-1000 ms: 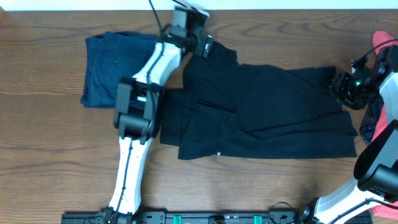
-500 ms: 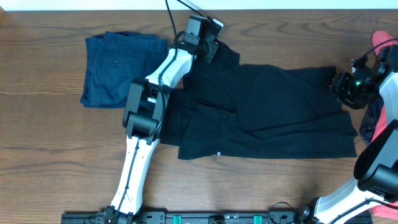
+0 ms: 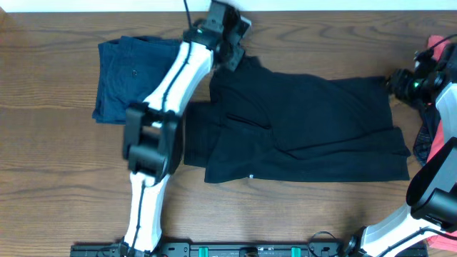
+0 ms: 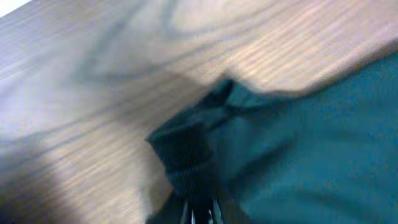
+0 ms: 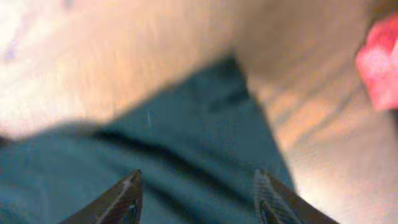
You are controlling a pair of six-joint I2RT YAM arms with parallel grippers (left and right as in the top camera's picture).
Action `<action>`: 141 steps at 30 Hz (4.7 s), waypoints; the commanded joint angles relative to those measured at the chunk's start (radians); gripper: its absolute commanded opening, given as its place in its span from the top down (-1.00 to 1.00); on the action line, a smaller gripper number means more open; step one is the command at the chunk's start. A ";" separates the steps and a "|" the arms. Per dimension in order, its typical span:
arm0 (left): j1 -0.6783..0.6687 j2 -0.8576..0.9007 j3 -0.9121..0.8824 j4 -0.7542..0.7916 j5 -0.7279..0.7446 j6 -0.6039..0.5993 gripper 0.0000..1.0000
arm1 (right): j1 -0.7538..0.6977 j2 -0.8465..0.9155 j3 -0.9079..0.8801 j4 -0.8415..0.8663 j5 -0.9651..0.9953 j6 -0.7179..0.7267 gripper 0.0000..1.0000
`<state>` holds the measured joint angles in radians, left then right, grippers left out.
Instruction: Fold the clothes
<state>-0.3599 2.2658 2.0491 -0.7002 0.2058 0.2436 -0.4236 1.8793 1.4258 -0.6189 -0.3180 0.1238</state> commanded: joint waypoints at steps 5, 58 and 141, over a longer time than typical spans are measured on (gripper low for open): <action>-0.027 -0.065 0.007 -0.114 -0.006 0.006 0.82 | 0.002 0.057 0.013 0.168 0.027 0.021 -0.02; -0.031 -0.216 0.008 -0.436 -0.103 -0.016 0.88 | -0.129 -0.048 0.013 0.146 -0.013 0.016 0.98; -0.103 -0.214 -0.534 -0.343 0.208 -0.229 -0.34 | -0.230 -0.045 -0.001 -0.368 0.055 0.024 -0.53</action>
<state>-0.4622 2.0552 1.5726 -1.0935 0.3580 0.0521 -0.6411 1.8297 1.4311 -0.9733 -0.2199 0.1707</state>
